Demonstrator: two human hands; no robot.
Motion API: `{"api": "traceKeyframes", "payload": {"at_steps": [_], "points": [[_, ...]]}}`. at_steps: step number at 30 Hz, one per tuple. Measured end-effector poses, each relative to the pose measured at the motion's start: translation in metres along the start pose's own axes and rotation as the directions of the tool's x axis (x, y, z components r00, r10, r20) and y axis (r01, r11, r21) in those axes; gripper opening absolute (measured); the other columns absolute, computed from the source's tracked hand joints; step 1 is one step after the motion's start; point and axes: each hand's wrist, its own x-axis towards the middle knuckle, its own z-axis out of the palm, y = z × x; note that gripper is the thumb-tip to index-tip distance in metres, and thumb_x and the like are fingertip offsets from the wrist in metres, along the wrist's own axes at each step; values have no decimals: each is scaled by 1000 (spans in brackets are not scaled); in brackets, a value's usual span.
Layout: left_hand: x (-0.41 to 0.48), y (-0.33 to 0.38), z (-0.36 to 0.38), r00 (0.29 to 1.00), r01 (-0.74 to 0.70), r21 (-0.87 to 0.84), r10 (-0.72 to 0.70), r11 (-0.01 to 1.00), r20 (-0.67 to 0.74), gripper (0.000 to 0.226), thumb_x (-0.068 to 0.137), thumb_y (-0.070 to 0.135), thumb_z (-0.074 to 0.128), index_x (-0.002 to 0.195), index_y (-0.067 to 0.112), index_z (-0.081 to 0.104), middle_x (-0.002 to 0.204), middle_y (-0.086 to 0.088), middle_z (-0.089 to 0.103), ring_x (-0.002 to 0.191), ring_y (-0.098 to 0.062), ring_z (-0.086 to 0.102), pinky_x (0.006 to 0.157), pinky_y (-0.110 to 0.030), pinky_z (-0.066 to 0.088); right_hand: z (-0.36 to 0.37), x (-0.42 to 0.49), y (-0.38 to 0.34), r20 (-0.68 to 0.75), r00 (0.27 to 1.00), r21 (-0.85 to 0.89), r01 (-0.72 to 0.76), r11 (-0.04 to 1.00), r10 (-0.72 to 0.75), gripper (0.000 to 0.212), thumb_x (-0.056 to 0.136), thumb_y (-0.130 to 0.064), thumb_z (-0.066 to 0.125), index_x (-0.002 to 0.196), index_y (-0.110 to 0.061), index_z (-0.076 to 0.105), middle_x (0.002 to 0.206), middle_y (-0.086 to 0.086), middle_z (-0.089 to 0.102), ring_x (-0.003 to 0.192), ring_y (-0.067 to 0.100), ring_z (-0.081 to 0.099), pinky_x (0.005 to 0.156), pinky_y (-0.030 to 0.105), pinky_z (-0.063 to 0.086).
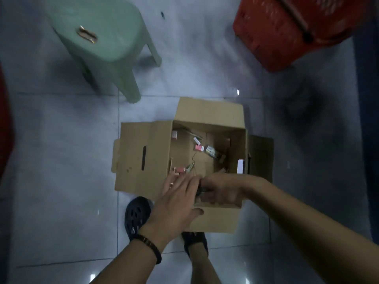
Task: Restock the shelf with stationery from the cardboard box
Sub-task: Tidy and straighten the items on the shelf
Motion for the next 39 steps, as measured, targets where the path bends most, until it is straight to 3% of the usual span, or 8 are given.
{"api": "traceKeyframes", "payload": {"at_steps": [3, 6, 12, 16, 21, 24, 27, 39], "points": [[-36, 15, -61, 990, -3, 11, 5, 1000, -142, 40, 103, 49, 55, 137, 29, 46, 126, 7, 65, 118, -18, 61, 114, -41, 36, -28, -57, -65, 32, 999, 68, 14, 998, -16, 27, 101, -37, 60, 80, -24, 70, 76, -5, 66, 66, 18, 57, 64, 37, 47], [-81, 33, -125, 982, -16, -24, 11, 1000, -190, 4, 106, 27, 53, 110, 26, 52, 101, -1, 67, 89, -27, 66, 77, -36, 42, -47, -114, -127, 106, 994, 215, -39, 976, 16, 27, 98, -35, 63, 83, -13, 71, 68, 0, 61, 57, 19, 47, 50, 28, 37], [-222, 87, -266, 916, 222, -331, -313, 917, -251, 16, 111, 48, 41, 104, 35, 43, 99, 5, 64, 83, -17, 61, 63, -36, 39, -67, -246, -267, -21, 984, 428, 170, 887, -178, 38, 100, -23, 58, 107, 12, 70, 89, 23, 68, 68, 31, 64, 59, 34, 50], [-336, 109, -333, 811, 152, -679, -483, 718, -330, 13, 111, 46, 45, 102, 37, 49, 75, 4, 60, 62, -9, 54, 59, -32, 42, -50, -322, -377, -238, 885, 588, 459, 666, -400, 21, 104, -14, 63, 110, 6, 69, 101, 24, 72, 81, 33, 70, 70, 35, 59], [-469, 143, -369, 629, -148, -938, -702, 314, -334, 30, 110, 44, 49, 95, 19, 58, 69, -1, 38, 60, -20, 34, 55, -35, 31, 25, -382, -538, -320, 666, 214, 744, 634, -674, 13, 97, 2, 71, 109, -2, 76, 92, 29, 72, 77, 26, 73, 74, 33, 62], [-540, 154, -384, 525, -420, -906, -802, 48, -285, 35, 112, 36, 46, 96, 8, 59, 66, -4, 28, 53, -18, 24, 52, -30, 20, 82, -398, -625, -250, 572, 67, 815, 575, -781, 14, 96, -3, 75, 107, -11, 79, 88, 22, 72, 72, 25, 71, 69, 33, 61], [-618, 149, -395, 458, -594, -803, -835, -33, -304, 43, 113, 31, 40, 90, 8, 67, 64, -5, 26, 49, -13, 22, 53, -25, 16, 145, -401, -700, -189, 531, 28, 844, 536, -826, 13, 95, -10, 78, 103, -19, 82, 83, 15, 73, 71, 24, 68, 68, 35, 59], [-910, 41, -357, 131, -737, -617, -837, 276, -531, 37, 95, 43, 64, 112, 12, 75, 63, -6, 37, 45, -15, 34, 44, -23, 29, 400, -382, -926, -168, 362, 107, 931, 349, -917, 22, 93, -15, 80, 100, 3, 68, 82, 25, 68, 61, 22, 63, 51, 31, 52]]}}
